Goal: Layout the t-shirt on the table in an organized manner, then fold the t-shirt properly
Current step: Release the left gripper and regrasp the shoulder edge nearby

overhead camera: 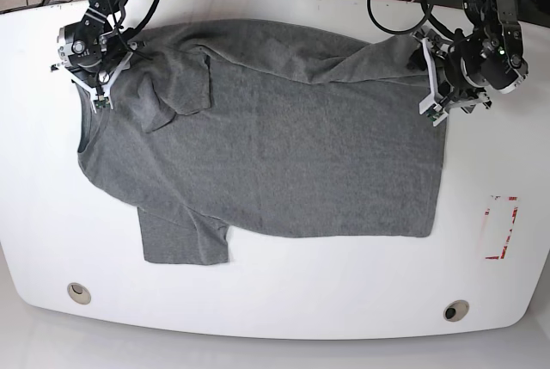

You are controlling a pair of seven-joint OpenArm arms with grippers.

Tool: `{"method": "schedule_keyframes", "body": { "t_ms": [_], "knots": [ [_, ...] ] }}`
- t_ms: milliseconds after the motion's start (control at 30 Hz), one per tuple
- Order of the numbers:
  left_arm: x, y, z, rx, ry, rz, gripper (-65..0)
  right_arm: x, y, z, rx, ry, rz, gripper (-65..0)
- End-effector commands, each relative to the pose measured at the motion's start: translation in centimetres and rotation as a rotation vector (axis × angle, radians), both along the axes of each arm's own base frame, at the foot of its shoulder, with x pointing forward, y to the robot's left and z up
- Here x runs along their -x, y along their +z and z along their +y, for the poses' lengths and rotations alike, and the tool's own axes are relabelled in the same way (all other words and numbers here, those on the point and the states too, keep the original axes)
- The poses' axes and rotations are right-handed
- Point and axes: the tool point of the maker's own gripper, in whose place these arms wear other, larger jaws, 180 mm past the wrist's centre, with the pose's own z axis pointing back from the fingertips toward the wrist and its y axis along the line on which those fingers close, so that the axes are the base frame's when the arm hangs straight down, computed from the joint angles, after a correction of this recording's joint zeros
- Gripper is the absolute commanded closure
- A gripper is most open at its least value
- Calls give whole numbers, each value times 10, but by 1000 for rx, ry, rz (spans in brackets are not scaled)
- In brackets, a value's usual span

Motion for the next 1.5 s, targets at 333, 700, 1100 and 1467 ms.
{"method": "schedule_keyframes", "body": {
  "t_ms": [333, 700, 1100, 1467],
  "knots": [
    [-3, 2, -10, 5, -46, -12, -389, -9, 5, 6, -13, -1, -39, -270],
    [-3, 2, -7, -4, -45, -7, -389, -9, 5, 6, -13, -1, -39, -270],
    [11, -26, 3, -68, -41, 96, -389, -9, 5, 6, -13, -3, -39, -270],
    [12, -28, 0, -65, -47, 100, -383, -8, 4, 5, -13, -4, -36, -270]
  ]
}}
